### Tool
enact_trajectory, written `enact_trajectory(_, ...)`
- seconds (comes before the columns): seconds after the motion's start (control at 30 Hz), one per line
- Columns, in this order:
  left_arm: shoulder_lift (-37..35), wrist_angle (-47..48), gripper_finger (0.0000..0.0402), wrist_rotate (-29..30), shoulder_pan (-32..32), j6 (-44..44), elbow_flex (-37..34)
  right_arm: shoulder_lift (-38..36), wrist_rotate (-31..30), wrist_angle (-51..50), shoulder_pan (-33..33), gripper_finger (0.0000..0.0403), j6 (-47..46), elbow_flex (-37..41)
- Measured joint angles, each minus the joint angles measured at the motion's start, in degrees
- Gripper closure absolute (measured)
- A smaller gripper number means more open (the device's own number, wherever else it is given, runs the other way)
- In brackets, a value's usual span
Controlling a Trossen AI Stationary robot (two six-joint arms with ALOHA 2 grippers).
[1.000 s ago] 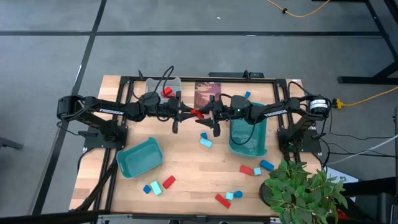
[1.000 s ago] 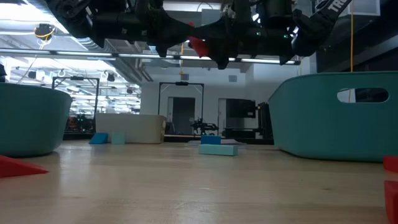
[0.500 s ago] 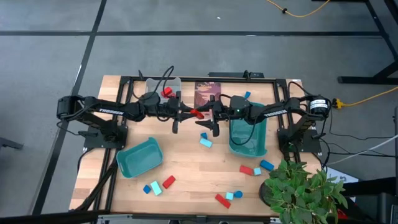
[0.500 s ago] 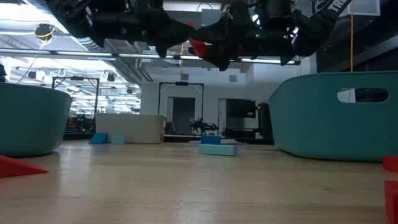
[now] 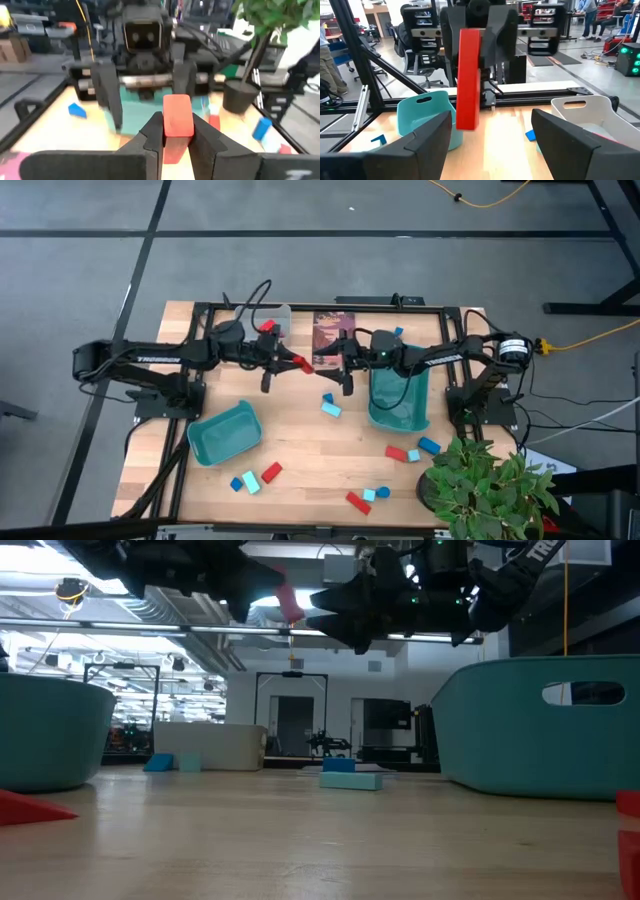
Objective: Sort & place blocks by color
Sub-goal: Put the red block into the gray bin
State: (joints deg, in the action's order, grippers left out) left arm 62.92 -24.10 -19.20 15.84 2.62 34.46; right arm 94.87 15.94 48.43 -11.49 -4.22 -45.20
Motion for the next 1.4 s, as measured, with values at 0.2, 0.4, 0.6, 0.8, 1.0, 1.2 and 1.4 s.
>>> enact_trajectory(0.2,-6.90,2.47,0.0349,1.53,0.00,-0.21,-2.96,-8.33,-0.35,0.21,-0.91,0.0126,0.16,6.59)
enact_trajectory(0.4,-13.51,-1.23,0.0349,4.31,0.02,-0.31,-9.05,-17.82,-4.74,0.20,-0.90,0.0126,-0.70,13.96)
enact_trajectory(0.6,-18.74,-5.67,0.0349,5.73,0.02,-0.47,-13.28,-22.81,-4.76,0.11,-0.88,0.0126,-1.43,16.66)
enact_trajectory(0.8,-21.57,-7.66,0.0349,7.13,0.02,-0.38,-14.73,-23.46,-2.95,0.09,-0.85,0.0126,-1.50,16.31)
enact_trajectory(1.0,-21.79,-7.73,0.0349,7.54,0.02,-0.36,-14.73,-23.46,-2.90,0.14,-0.85,0.0126,-1.51,16.23)
enact_trajectory(1.2,-21.68,-7.69,0.0349,12.66,0.02,-1.55,-14.73,-23.43,-2.82,-0.07,-0.85,0.0126,-1.51,16.23)
enact_trajectory(1.4,-19.60,1.45,0.0349,22.10,4.14,-1.62,-9.66,-23.41,-2.84,-0.07,-0.85,0.0126,-1.47,16.23)
